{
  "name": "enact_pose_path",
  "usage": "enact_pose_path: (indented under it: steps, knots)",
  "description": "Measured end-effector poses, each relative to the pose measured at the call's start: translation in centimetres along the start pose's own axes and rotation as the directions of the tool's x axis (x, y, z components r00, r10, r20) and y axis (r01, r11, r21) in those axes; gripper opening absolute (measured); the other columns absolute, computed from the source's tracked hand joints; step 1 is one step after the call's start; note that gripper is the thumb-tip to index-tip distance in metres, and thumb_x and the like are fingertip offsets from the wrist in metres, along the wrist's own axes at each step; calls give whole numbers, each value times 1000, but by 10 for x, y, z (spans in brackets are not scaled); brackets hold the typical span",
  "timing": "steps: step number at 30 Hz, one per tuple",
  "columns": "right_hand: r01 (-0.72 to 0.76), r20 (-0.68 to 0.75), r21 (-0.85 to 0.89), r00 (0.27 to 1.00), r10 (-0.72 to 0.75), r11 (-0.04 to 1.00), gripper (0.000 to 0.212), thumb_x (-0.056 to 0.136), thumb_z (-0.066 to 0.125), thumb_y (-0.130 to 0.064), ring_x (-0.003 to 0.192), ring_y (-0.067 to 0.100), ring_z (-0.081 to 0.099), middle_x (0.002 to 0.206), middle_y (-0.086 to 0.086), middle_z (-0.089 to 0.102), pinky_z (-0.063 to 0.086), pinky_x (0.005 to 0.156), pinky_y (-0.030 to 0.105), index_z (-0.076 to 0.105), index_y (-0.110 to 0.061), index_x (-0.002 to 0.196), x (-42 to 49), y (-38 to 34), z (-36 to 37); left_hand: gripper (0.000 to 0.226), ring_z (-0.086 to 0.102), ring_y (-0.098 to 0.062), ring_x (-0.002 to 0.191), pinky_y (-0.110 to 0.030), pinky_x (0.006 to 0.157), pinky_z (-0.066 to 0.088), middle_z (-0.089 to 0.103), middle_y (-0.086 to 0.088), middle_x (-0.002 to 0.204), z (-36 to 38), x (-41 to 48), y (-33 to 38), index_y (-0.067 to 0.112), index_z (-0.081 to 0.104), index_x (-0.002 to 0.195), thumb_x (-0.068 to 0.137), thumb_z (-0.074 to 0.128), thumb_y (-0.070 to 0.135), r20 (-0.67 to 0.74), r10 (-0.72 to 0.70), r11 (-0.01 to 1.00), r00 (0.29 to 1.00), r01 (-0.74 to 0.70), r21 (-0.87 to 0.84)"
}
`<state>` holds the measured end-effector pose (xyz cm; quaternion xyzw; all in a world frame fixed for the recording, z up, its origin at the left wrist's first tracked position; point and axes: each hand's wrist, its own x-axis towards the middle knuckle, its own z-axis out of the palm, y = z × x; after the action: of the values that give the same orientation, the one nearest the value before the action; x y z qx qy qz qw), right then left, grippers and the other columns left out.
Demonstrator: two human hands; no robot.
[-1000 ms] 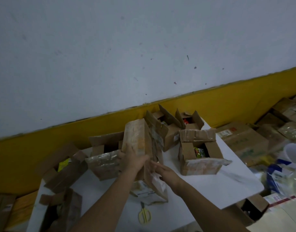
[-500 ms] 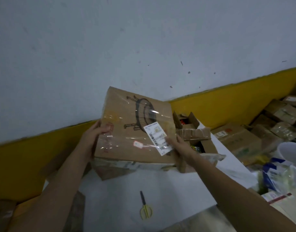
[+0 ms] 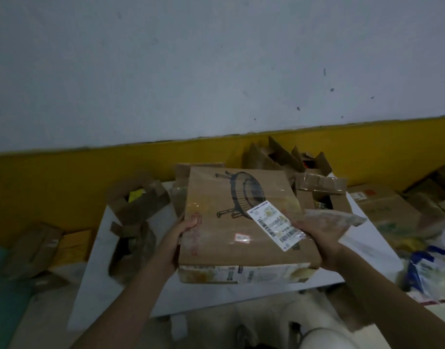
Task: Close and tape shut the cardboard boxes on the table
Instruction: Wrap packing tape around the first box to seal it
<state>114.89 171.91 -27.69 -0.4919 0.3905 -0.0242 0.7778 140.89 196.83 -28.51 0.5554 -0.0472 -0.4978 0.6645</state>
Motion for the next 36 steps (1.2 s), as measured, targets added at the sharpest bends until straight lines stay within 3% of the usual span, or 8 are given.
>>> enact_pose_path:
  steps: [7,12,16,23,26,30,34,36]
  knots:
    - [-128,101,80,988,119,989,48,95,50,-36,96,38,68,120,27,65,56,82,43,58,-3,128,-9,54,49,54,65,-30,108,-45,98,50,70,-8,116,-69,-43,-22,17,61,129,85,67,48,-150,-111,978,982,135,162]
    - [-94,144,91,986,80,991,47,92,51,-35,88,33,70,116,24,68,57,75,39,60,-4,126,12,42,116,44,63,-24,116,-37,100,47,67,-7,125,-113,-74,18,16,57,133,94,59,35,-147,-3,999,989,10,50]
    - [9,215,65,976,-22,998,41,91,54,-35,95,33,70,115,19,70,48,95,49,64,-10,122,45,5,194,49,59,-25,122,-45,104,46,61,-2,134,-163,-103,67,20,57,135,92,61,43,-283,51,999,958,-50,12]
    - [29,410,47,911,-45,999,35,97,56,-35,115,37,63,123,15,68,48,101,54,61,-22,129,113,-6,334,32,64,-36,96,-58,94,45,75,-12,91,-243,-168,90,17,68,106,92,56,44,-543,48,998,838,-62,-8]
    - [60,447,-33,894,-39,998,48,92,62,-49,117,32,63,129,10,65,55,92,49,55,-28,135,139,9,399,32,62,-38,94,-63,94,42,73,-13,87,-296,-178,93,15,65,105,96,51,42,-652,32,998,758,-63,-25]
    - [15,401,-212,913,73,977,81,79,59,-75,128,28,52,145,-5,49,47,104,49,31,-44,148,190,45,472,37,58,-42,110,-74,93,40,66,-15,113,-377,-177,86,18,63,118,95,53,45,-737,16,990,676,-114,-83]
    - [143,311,-428,950,-4,893,69,95,49,-45,115,28,59,142,9,51,56,90,43,20,-26,154,202,61,529,25,59,-36,92,-70,92,41,64,-8,103,-436,-152,81,19,63,105,98,50,39,-765,19,990,643,-118,-74]
    - [150,301,-466,954,-3,872,63,99,50,-24,105,21,61,138,13,54,58,66,24,21,-14,154,224,79,539,25,58,-31,85,-61,85,45,62,-3,98,-455,-132,80,18,60,111,100,47,36,-776,36,996,629,-89,-26]
